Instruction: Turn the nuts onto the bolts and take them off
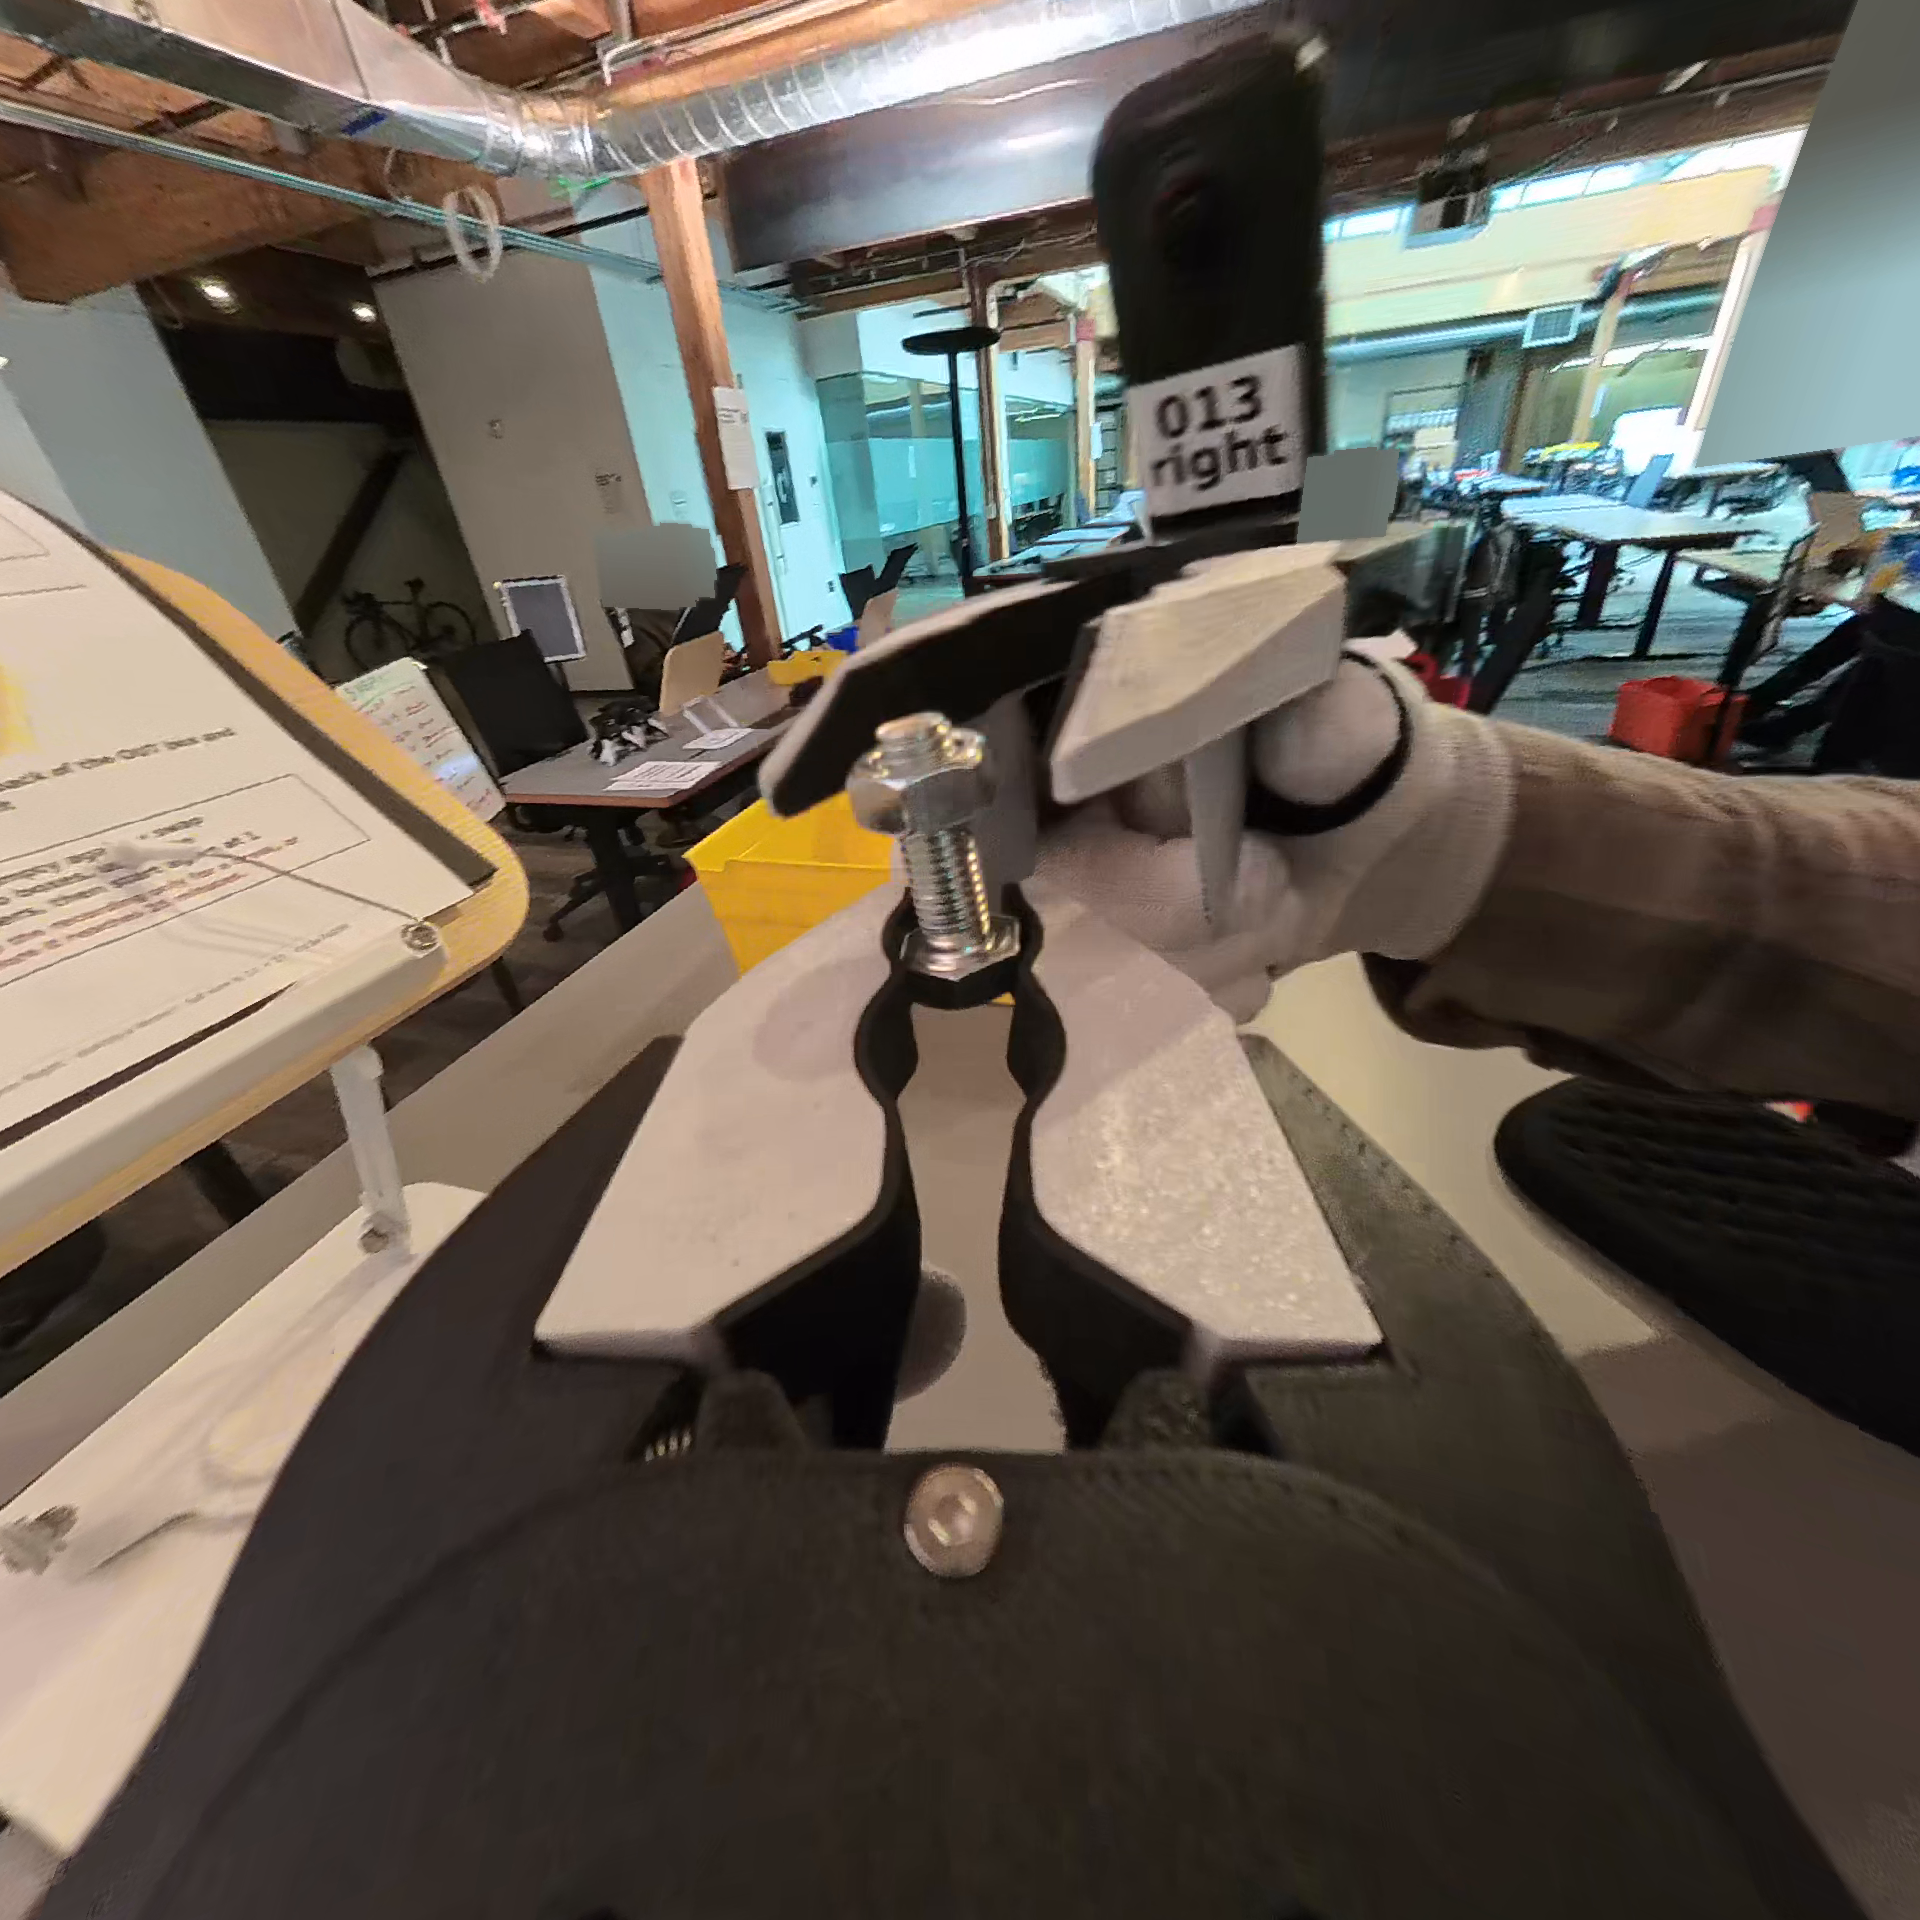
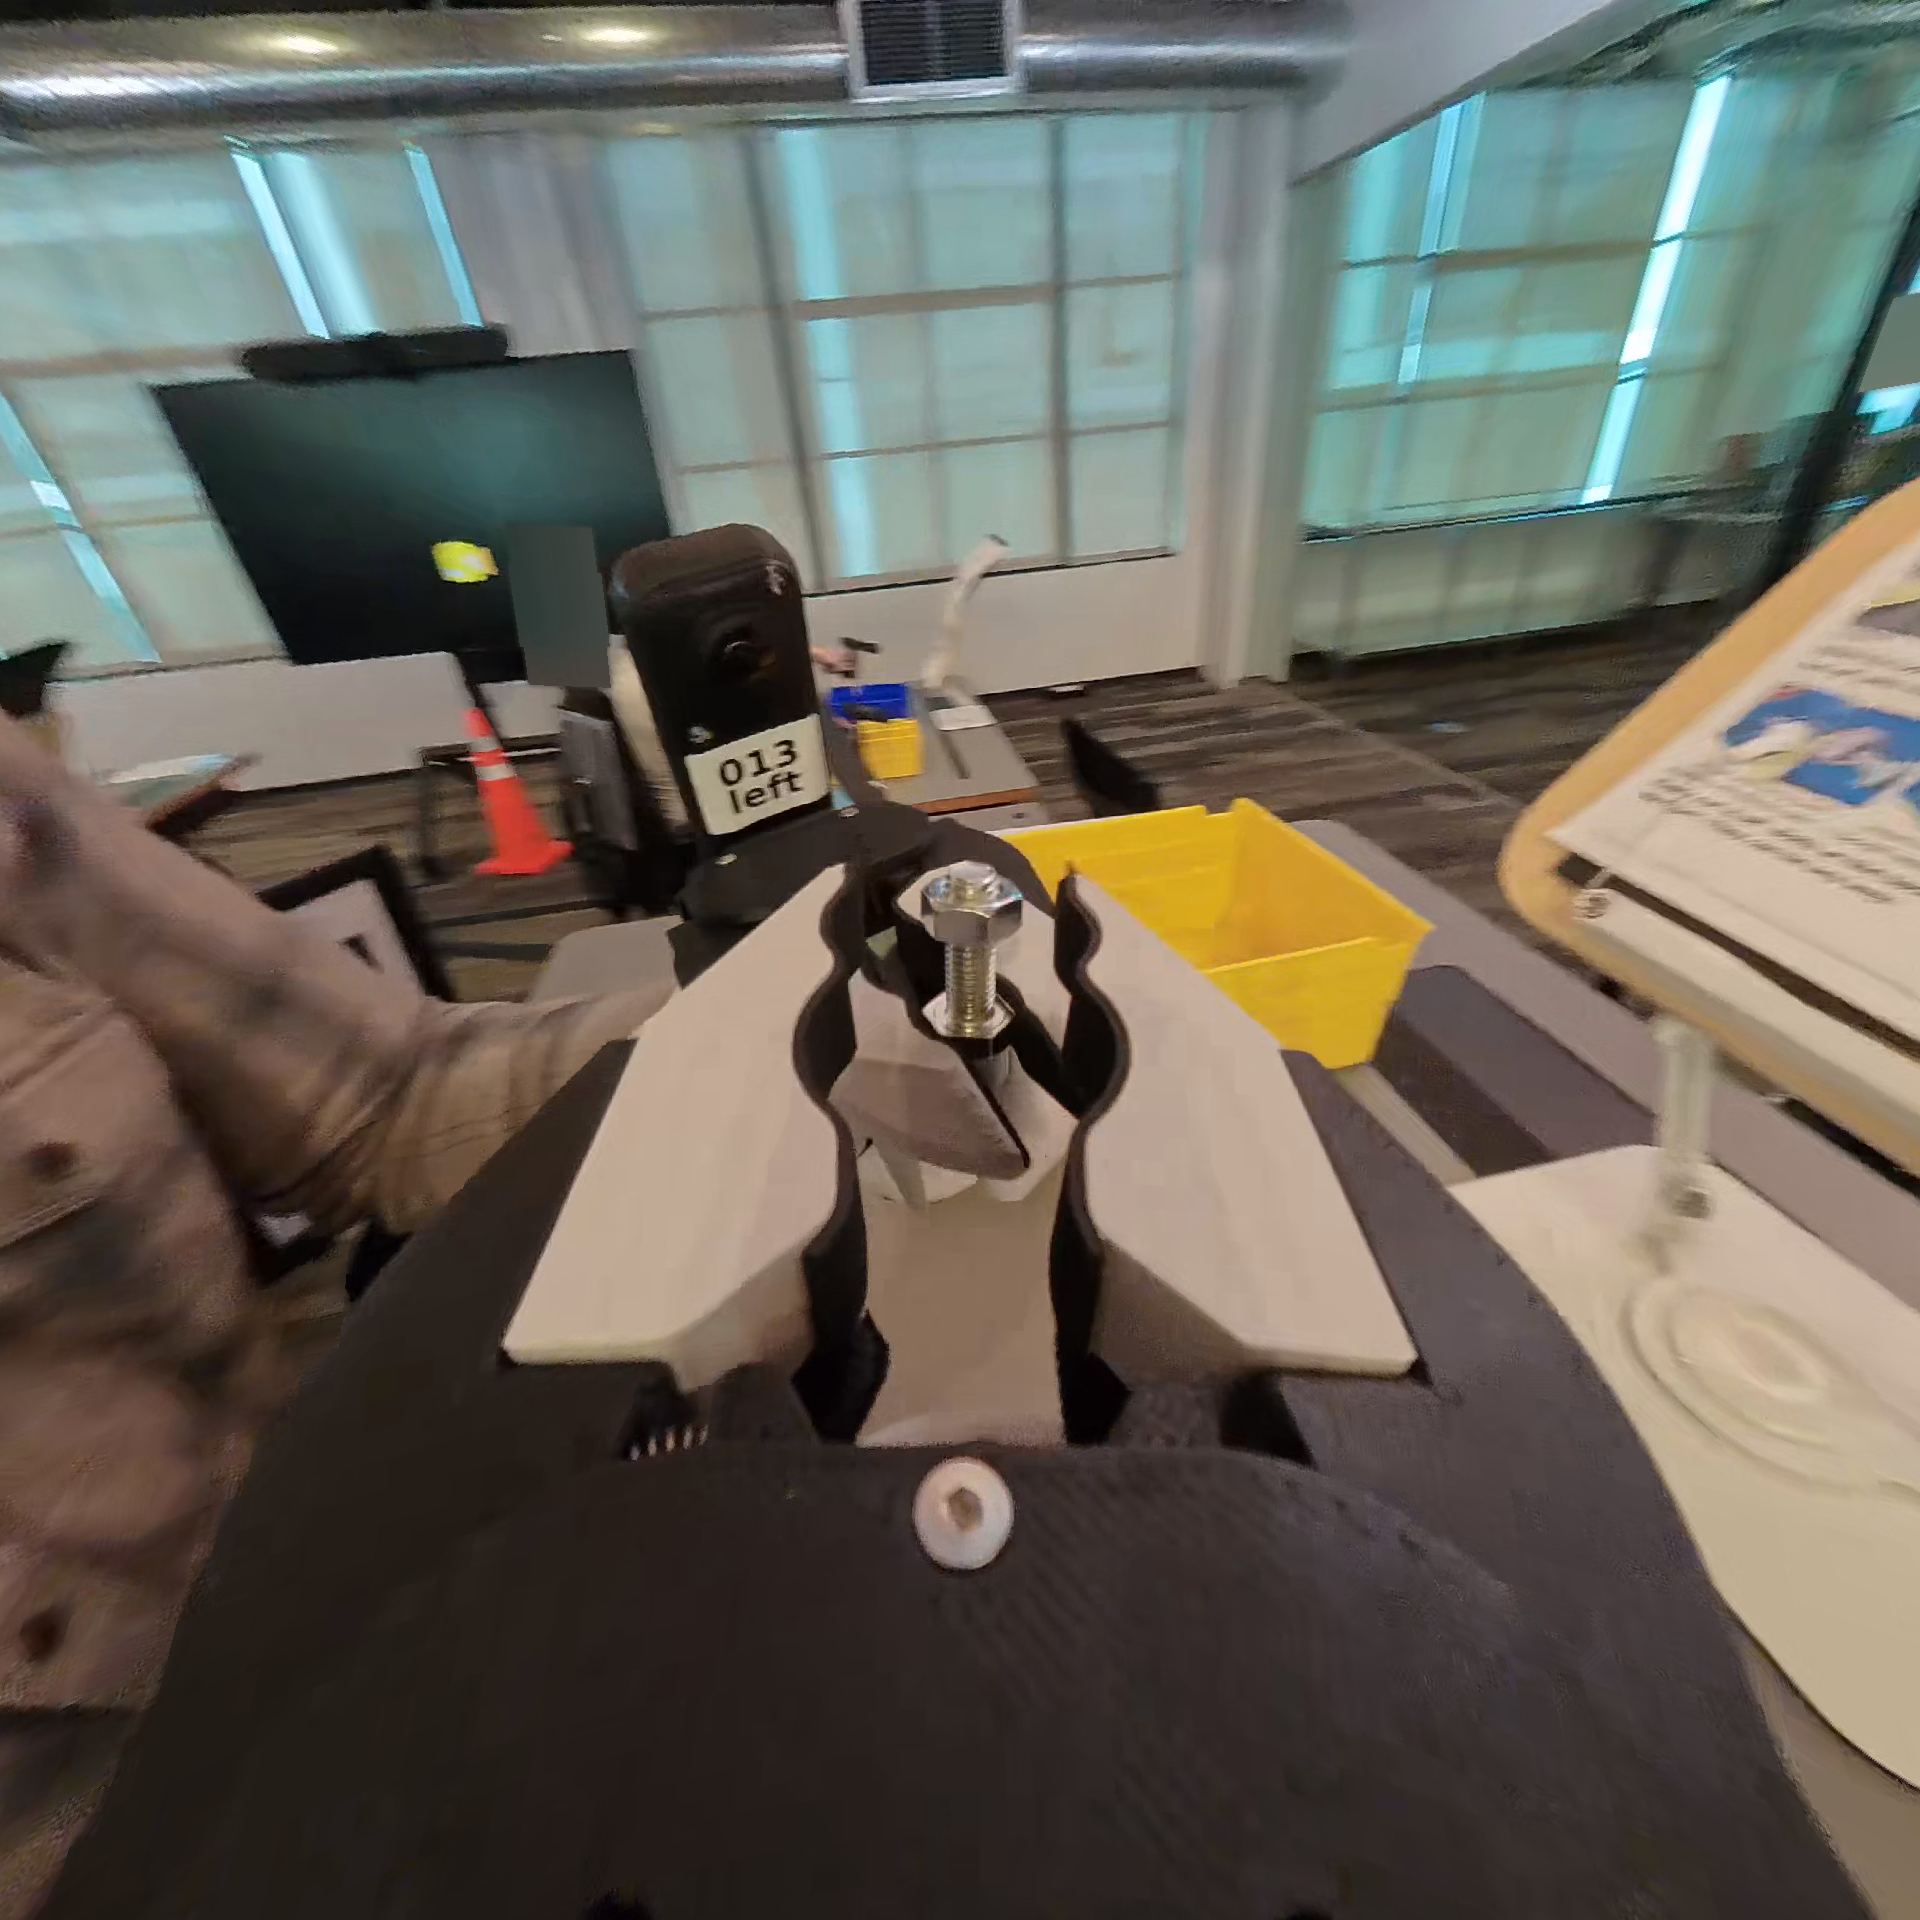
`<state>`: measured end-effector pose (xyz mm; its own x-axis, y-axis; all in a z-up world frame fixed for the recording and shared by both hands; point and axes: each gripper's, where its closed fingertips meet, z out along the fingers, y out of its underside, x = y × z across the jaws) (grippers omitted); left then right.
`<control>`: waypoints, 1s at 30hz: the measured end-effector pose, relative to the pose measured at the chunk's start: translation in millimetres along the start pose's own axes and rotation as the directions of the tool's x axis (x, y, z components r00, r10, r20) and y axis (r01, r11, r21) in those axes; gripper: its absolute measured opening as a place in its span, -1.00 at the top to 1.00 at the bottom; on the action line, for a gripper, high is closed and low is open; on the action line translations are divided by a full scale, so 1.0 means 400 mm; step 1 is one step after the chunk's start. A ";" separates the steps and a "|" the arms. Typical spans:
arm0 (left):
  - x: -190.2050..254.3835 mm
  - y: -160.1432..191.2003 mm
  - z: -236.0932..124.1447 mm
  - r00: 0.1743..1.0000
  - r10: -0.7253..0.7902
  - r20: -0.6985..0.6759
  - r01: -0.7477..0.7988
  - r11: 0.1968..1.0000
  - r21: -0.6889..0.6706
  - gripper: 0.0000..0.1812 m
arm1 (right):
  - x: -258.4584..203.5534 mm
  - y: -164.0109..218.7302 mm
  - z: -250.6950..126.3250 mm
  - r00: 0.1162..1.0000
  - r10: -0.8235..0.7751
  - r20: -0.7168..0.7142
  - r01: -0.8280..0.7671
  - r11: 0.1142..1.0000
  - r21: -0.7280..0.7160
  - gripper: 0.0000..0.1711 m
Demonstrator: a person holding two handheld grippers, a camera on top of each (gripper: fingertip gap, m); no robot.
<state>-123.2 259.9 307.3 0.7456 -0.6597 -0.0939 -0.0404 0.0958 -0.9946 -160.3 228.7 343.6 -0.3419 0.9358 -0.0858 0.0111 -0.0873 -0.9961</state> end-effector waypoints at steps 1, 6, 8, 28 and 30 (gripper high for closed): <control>0.008 -0.001 0.001 1.000 -0.005 -0.018 0.005 1.000 0.002 0.85 | 0.003 -0.003 -0.002 1.000 0.018 0.025 -0.018 1.000 0.011 0.62; 0.003 0.003 0.001 1.000 -0.002 -0.008 0.002 1.000 -0.006 0.85 | 0.000 0.000 0.000 0.995 0.035 0.094 -0.036 0.999 0.009 0.82; -0.016 0.006 0.002 0.999 -0.005 0.044 0.005 1.000 -0.012 0.85 | 0.017 0.001 0.006 1.000 0.020 0.022 -0.020 1.000 0.004 0.82; 0.001 0.020 0.014 1.000 0.004 0.009 -0.004 1.000 -0.007 0.85 | 0.018 -0.001 -0.014 0.989 -0.080 -0.128 0.081 0.997 0.002 0.47; 0.021 0.017 0.013 0.999 -0.001 -0.043 0.001 1.000 0.006 0.85 | 0.013 0.004 -0.026 0.999 -0.040 -0.024 0.040 0.999 -0.005 0.55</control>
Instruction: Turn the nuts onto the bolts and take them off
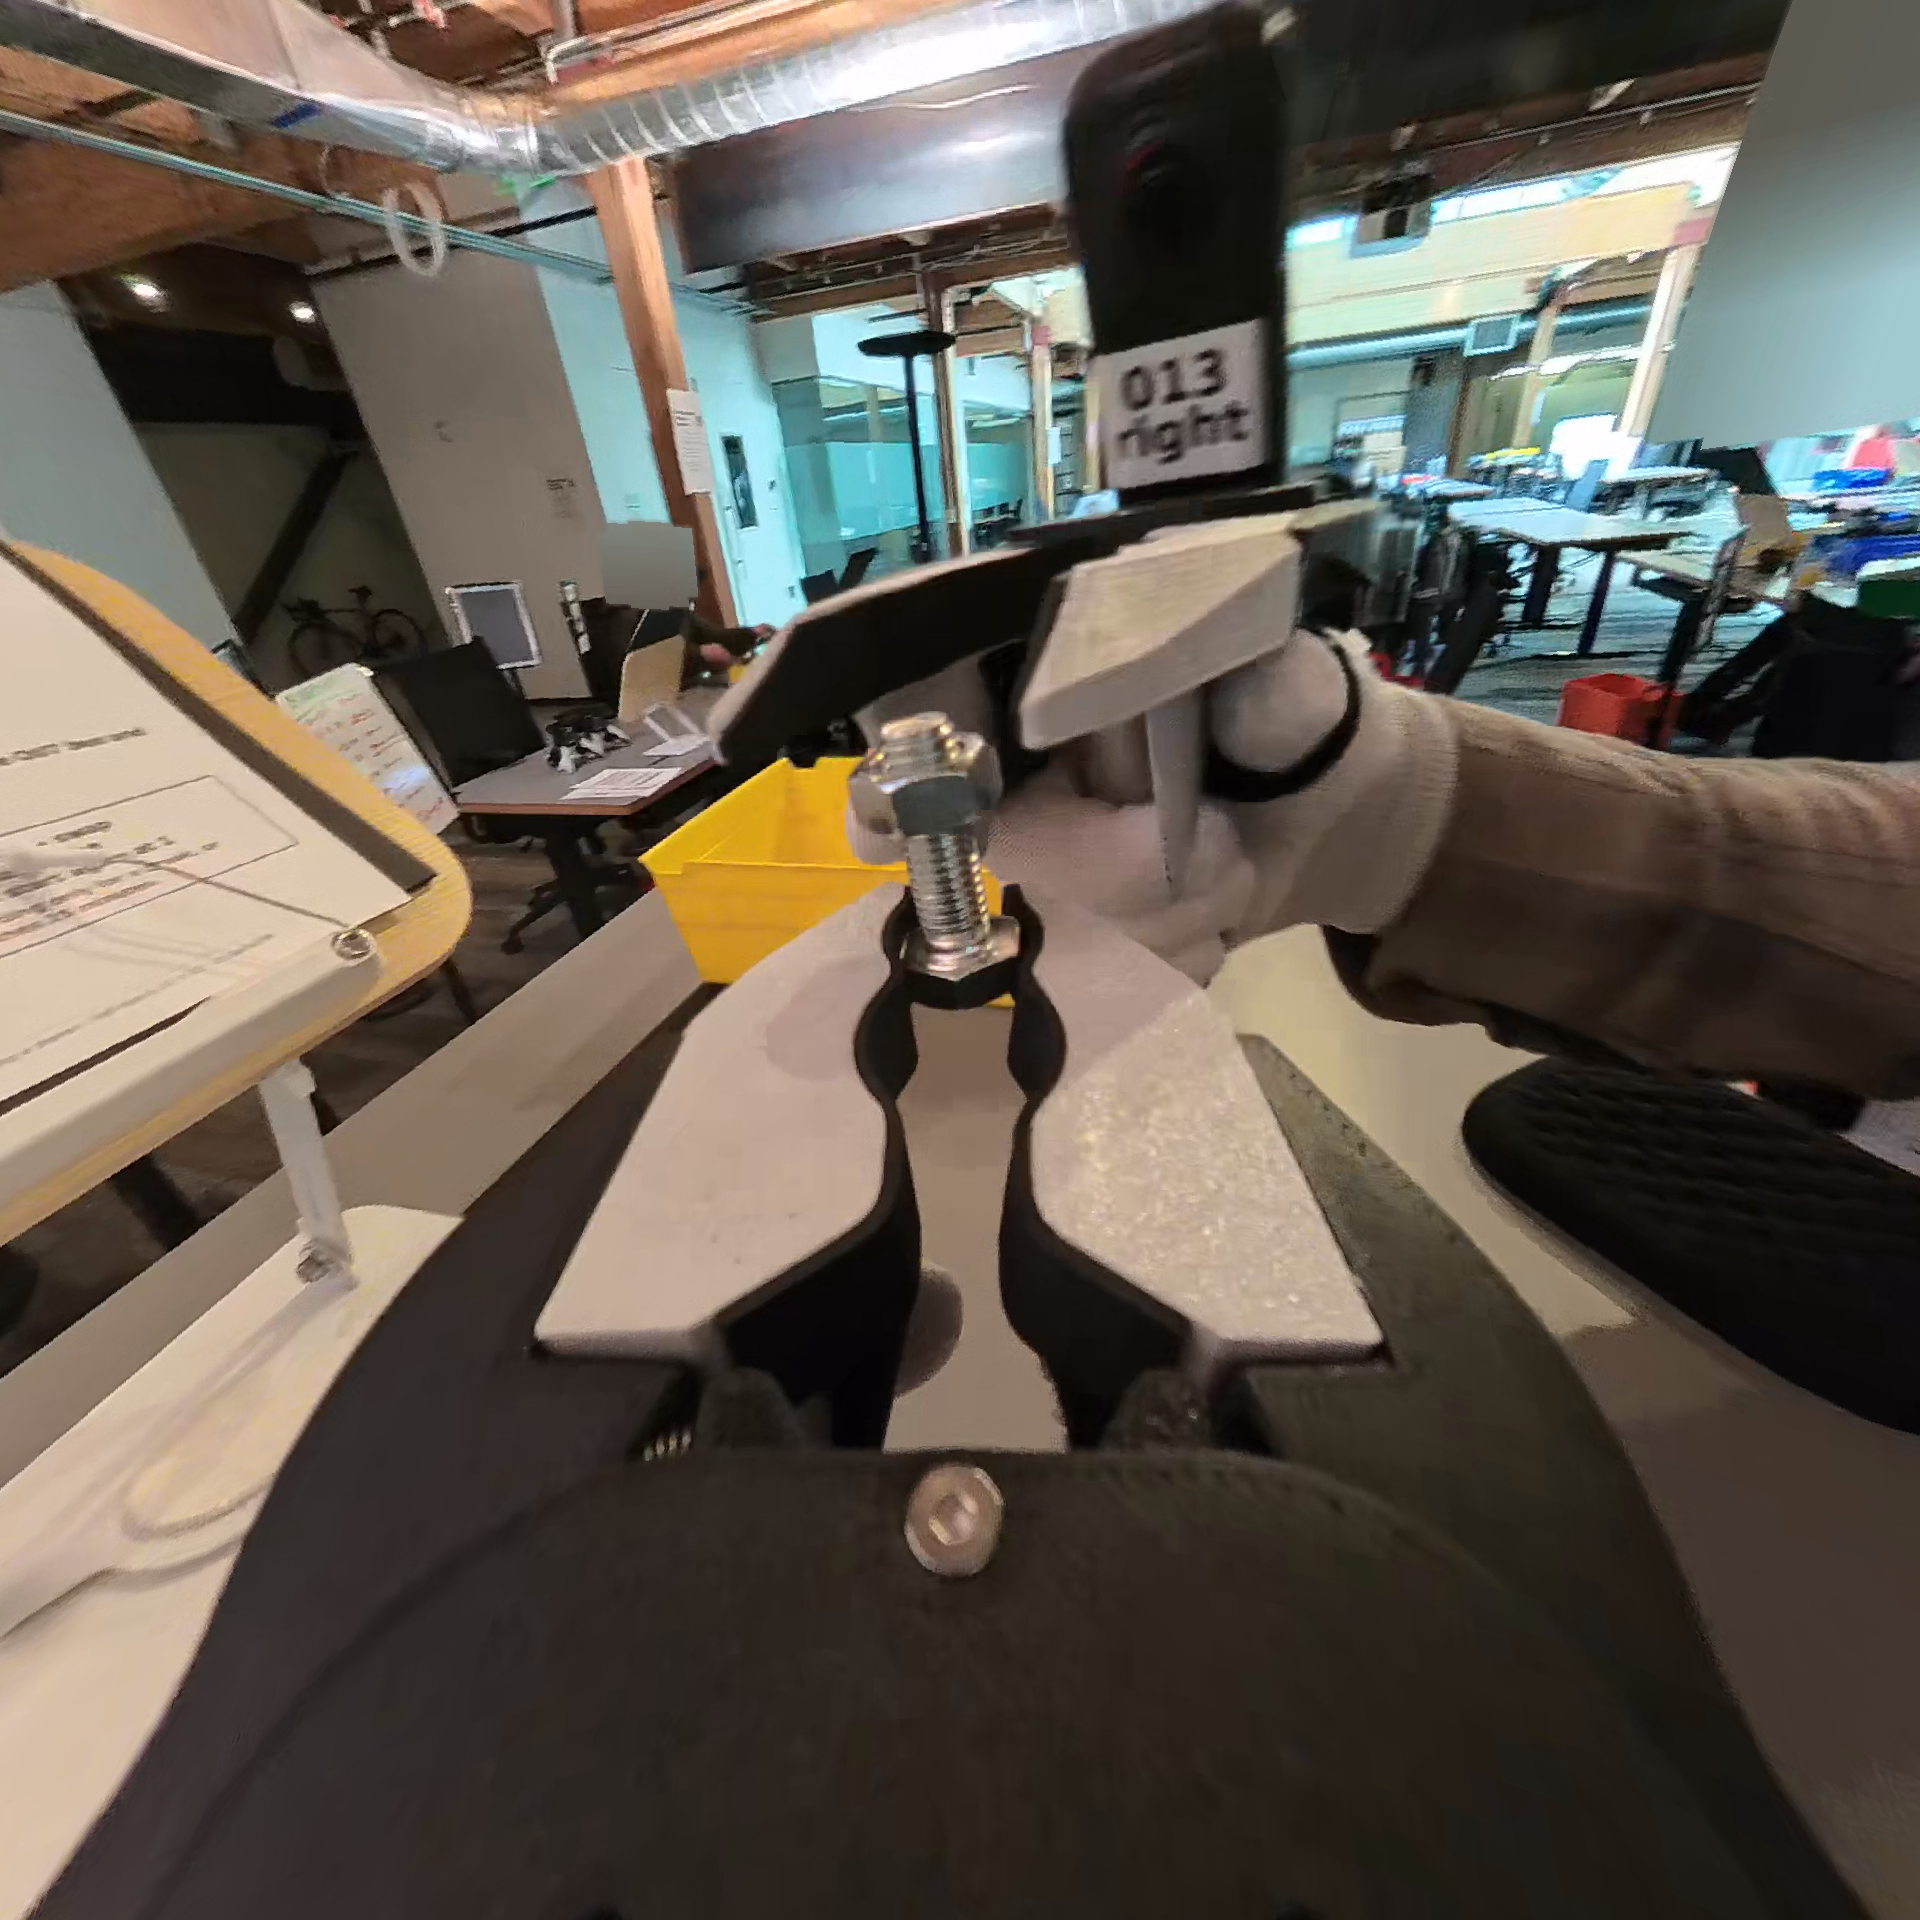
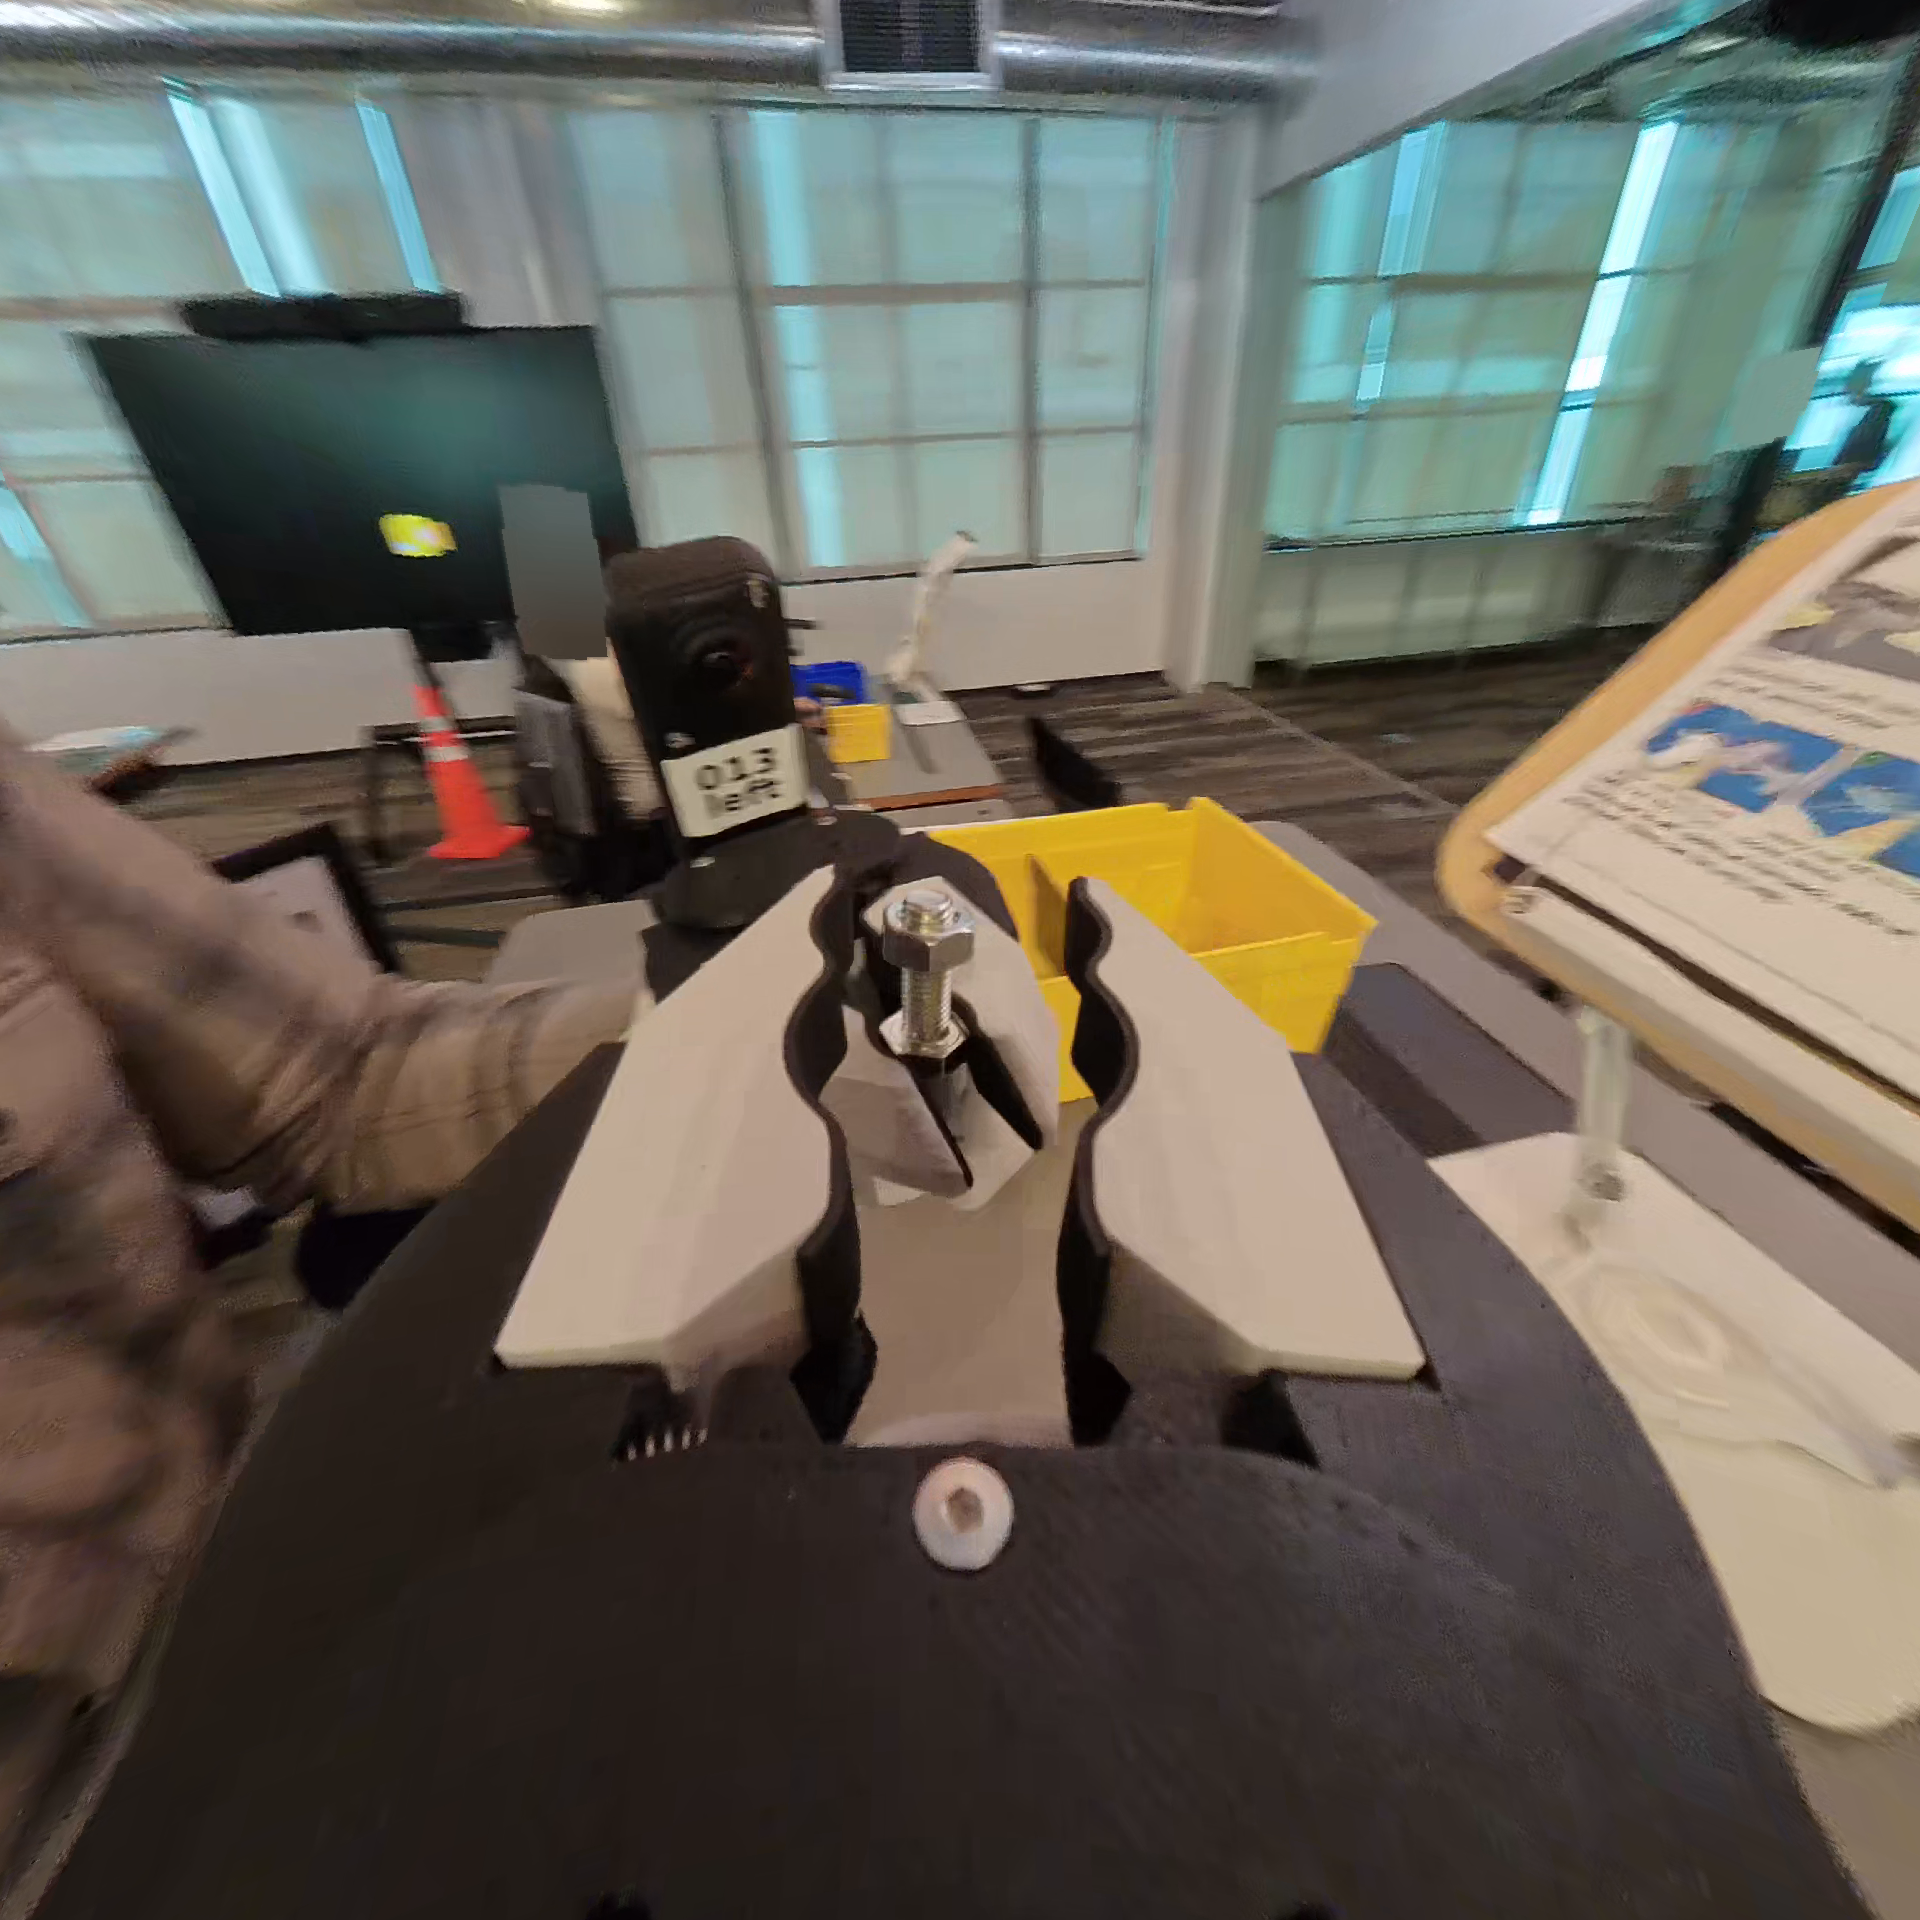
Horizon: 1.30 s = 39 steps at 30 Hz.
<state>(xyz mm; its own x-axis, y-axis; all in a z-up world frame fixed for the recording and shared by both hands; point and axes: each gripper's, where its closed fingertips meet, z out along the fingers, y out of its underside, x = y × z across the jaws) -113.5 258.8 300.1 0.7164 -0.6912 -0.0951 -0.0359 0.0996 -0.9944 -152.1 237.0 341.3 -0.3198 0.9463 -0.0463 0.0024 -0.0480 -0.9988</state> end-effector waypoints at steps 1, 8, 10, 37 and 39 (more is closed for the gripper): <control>0.005 -0.004 -0.001 1.000 -0.003 -0.014 0.003 1.000 0.014 0.85 | -0.010 0.001 -0.005 0.997 0.029 0.066 -0.029 1.000 -0.001 0.55; 0.010 -0.001 0.000 0.999 -0.027 -0.042 0.028 0.999 0.021 0.84 | -0.028 0.039 0.006 0.983 0.041 0.181 -0.032 0.998 -0.054 0.82; -0.001 0.003 0.000 1.000 -0.019 -0.015 0.019 1.000 0.013 0.84 | -0.019 0.040 0.009 0.988 0.034 0.152 -0.026 0.998 -0.055 0.82; -0.029 0.025 0.010 0.996 0.025 0.089 -0.022 0.999 -0.039 0.85 | 0.016 0.029 0.017 0.998 0.043 -0.035 -0.043 0.999 0.018 0.79; -0.028 0.027 0.009 0.996 0.026 0.081 -0.023 0.999 -0.044 0.85 | 0.014 0.030 0.018 0.998 0.059 -0.010 -0.059 0.998 0.022 0.80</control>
